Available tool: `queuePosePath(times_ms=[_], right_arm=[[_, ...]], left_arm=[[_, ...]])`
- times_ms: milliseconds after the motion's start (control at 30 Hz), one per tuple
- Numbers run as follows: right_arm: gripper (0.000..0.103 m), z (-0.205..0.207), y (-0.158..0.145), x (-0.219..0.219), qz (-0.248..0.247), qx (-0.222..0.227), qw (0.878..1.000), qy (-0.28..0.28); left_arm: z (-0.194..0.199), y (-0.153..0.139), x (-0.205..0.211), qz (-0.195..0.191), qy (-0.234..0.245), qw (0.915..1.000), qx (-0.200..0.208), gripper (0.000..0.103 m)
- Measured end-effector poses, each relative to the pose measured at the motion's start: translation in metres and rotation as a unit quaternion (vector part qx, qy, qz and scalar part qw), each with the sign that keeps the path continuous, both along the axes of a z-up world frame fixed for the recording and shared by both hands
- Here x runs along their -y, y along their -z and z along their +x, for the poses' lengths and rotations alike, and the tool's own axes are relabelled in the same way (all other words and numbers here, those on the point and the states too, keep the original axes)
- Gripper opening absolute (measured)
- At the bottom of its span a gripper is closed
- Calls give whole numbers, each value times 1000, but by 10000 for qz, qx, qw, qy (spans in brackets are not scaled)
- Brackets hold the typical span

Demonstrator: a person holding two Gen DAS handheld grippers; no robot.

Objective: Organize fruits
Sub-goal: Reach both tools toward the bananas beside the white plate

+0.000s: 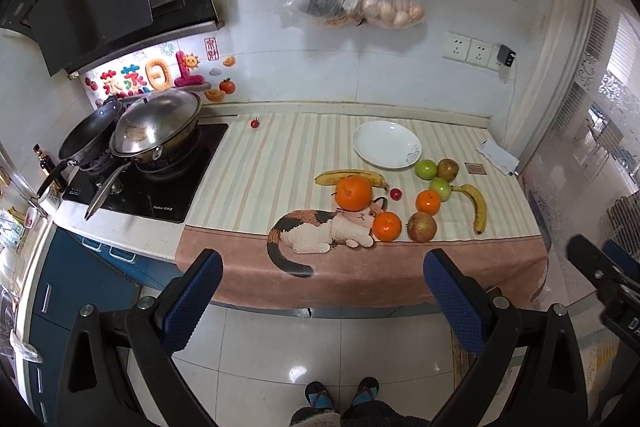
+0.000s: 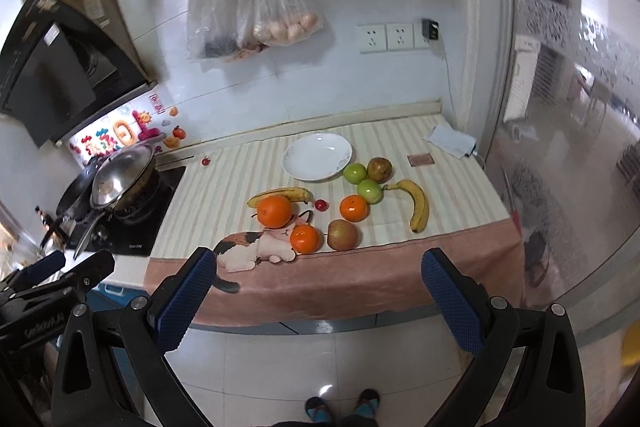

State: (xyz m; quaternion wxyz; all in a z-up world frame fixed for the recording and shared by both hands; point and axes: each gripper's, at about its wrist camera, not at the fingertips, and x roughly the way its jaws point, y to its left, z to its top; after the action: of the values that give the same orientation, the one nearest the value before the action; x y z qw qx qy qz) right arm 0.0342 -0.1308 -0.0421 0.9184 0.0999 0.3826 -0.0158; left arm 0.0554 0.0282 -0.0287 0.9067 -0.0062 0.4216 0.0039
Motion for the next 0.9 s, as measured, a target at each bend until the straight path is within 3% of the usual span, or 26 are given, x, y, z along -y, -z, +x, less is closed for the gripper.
queuePosePath(times_ms=[100, 233, 433, 567, 700, 900], right_arm=[[100, 17, 17, 8, -54, -99, 9999, 112], [80, 48, 41, 24, -78, -313, 9992, 252], [79, 118, 90, 63, 78, -750, 9958, 524], [79, 178, 135, 97, 336, -1146, 9908, 641], [79, 246, 184, 119, 639, -1629, 9829, 571], [79, 325, 236, 143, 946, -2110, 9716, 496]], left_arm=[[26, 15, -4, -27, -16, 9999, -124, 103], [75, 40, -4, -69, -34, 9988, -487, 103], [154, 86, 6, 3, -6, 9949, -1010, 103], [214, 115, 23, 426, 193, 9915, -1210, 103], [281, 149, 53, 938, 672, 9802, -1607, 101], [363, 205, 100, 1695, 1415, 9508, -2171, 100]])
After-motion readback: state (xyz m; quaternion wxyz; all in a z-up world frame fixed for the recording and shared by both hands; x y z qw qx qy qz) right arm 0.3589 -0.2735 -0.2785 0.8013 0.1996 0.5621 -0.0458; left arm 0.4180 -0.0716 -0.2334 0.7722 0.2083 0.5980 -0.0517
